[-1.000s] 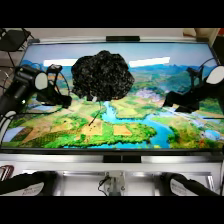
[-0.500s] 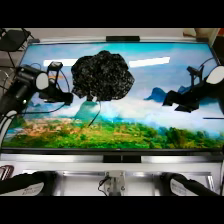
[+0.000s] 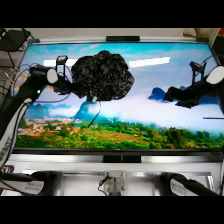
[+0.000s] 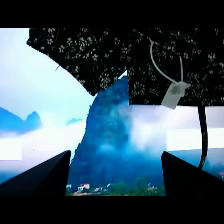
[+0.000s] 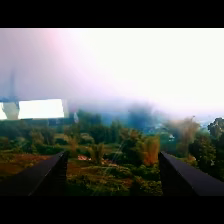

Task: Fold the shirts.

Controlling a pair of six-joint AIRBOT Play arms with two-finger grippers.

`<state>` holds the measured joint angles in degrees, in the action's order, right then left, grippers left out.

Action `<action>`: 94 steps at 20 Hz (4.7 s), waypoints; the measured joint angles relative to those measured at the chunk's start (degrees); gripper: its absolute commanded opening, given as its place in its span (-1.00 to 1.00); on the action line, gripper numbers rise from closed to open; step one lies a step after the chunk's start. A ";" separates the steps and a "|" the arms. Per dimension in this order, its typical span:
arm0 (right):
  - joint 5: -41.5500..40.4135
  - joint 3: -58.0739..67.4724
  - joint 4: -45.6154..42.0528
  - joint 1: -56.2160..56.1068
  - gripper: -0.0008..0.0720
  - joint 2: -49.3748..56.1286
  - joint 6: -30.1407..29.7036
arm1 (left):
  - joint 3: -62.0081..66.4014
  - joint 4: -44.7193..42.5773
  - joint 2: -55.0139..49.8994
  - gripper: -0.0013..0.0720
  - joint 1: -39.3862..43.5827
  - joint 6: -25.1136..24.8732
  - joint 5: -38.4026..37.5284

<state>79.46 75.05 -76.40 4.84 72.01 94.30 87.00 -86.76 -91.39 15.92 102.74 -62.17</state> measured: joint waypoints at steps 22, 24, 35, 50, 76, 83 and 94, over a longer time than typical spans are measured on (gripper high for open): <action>-18.91 -0.07 11.15 -14.62 0.88 16.92 -3.96 | 12.81 34.47 -22.49 0.07 2.73 -18.40 15.47; -17.88 -0.07 11.43 -14.93 0.88 17.11 -3.93 | 12.83 35.34 -22.86 -0.84 3.26 -19.54 15.28; -14.62 -0.07 10.45 -14.43 0.88 7.41 -3.91 | 18.49 32.72 -2.05 -0.84 1.14 -28.61 0.50; -3.23 -0.46 4.92 -14.60 0.88 -3.91 -2.49 | -4.11 15.34 22.12 -0.84 13.40 -14.82 -6.16; -33.68 -5.55 24.83 -39.91 -0.86 19.10 -10.47 | -9.40 7.23 22.25 -0.84 5.09 -15.04 -2.45; -21.51 11.54 4.74 -29.07 -0.86 -8.24 -13.27 | 17.14 12.72 27.52 -0.84 5.86 -15.26 -0.63; -5.49 20.76 -3.56 -26.12 -0.86 -29.92 -4.85 | 22.69 14.40 31.58 -0.84 9.33 -15.19 2.95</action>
<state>73.97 95.81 -79.96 -21.28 42.09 89.45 109.69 -72.36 -59.81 25.26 87.55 -59.22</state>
